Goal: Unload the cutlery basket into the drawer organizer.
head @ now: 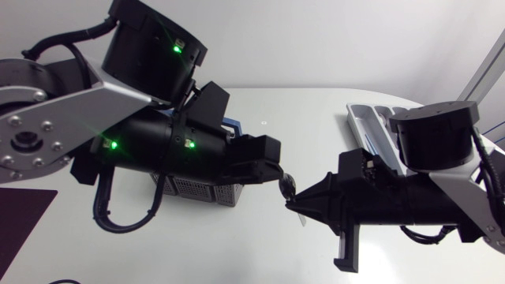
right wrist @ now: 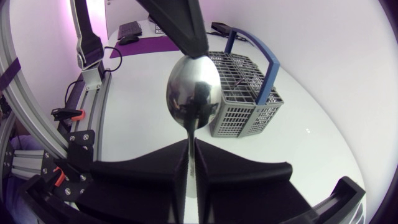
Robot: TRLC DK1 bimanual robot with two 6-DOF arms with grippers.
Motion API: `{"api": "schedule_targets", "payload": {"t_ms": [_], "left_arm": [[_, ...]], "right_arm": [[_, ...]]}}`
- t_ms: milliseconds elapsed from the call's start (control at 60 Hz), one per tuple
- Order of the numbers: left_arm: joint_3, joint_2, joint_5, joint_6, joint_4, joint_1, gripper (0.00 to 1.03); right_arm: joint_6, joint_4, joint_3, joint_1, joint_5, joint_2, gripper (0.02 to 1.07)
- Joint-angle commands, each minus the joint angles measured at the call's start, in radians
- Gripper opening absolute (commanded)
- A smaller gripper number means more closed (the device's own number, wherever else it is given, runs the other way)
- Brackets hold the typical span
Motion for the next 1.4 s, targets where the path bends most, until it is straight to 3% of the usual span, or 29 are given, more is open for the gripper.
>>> {"api": "schedule_targets", "payload": {"t_ms": [0, 233, 483, 817, 1067, 1383], "left_arm": [[0.035, 0.023, 0.000, -0.027, -0.022, 0.035, 0.49], [0.043, 0.043, -0.061, -0.033, -0.030, 0.114, 0.49], [0.101, 0.073, -0.094, -0.135, -0.004, 0.229, 0.49], [0.116, 0.112, -0.198, -0.155, -0.027, 0.229, 0.48], [0.124, 0.124, -0.221, -0.153, -0.082, 0.232, 0.48], [0.122, 0.132, -0.273, -0.149, -0.122, 0.226, 0.48]], "right_arm": [[-0.002, -0.015, -0.004, -0.038, -0.001, -0.024, 0.07], [-0.081, -0.029, -0.018, -0.222, -0.009, -0.035, 0.07], [-0.232, -0.060, -0.047, -0.461, -0.072, -0.030, 0.07], [-0.480, -0.055, -0.032, -0.803, -0.170, 0.118, 0.07], [-0.680, -0.053, 0.045, -1.001, -0.210, 0.275, 0.07], [-0.931, -0.098, 0.292, -1.216, -0.220, 0.572, 0.07]]}}
